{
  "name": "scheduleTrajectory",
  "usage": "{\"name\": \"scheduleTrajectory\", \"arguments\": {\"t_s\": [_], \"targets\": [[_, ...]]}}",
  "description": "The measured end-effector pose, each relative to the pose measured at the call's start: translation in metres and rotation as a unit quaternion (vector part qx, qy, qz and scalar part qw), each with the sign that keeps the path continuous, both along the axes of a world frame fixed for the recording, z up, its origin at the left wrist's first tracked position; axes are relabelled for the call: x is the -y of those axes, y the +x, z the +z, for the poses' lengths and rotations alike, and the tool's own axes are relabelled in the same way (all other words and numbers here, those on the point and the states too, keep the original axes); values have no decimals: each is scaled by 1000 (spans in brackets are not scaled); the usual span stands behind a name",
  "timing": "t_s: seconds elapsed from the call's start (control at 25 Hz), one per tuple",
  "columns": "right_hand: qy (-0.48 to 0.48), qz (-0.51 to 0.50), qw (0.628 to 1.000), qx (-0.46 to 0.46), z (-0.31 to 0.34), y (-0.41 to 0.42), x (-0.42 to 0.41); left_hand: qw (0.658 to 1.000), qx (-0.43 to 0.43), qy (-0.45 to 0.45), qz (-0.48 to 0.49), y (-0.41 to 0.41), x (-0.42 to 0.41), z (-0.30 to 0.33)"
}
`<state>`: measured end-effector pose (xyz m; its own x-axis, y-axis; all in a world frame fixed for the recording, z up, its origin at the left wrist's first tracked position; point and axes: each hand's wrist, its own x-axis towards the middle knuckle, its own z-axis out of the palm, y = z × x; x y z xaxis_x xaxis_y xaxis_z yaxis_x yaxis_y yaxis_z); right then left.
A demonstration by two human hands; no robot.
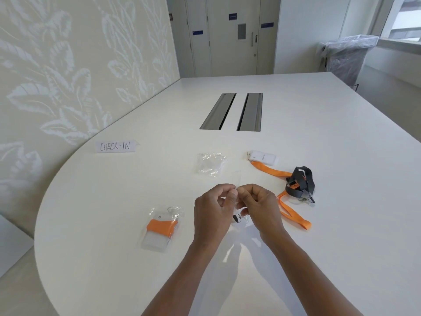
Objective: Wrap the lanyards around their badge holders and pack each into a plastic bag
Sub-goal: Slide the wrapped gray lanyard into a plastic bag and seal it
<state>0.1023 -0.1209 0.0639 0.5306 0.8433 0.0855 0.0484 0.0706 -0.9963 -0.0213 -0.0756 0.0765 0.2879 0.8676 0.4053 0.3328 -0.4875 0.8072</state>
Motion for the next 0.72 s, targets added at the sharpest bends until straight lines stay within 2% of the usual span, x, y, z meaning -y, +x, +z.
{"name": "scheduleTrajectory", "arguments": {"t_s": [0.56, 0.72], "targets": [[10, 45, 999, -9, 13, 8, -11, 998, -19, -44, 27, 3, -16, 21], [3, 55, 998, 8, 17, 8, -12, 998, -38, -18, 41, 5, -14, 23]]}}
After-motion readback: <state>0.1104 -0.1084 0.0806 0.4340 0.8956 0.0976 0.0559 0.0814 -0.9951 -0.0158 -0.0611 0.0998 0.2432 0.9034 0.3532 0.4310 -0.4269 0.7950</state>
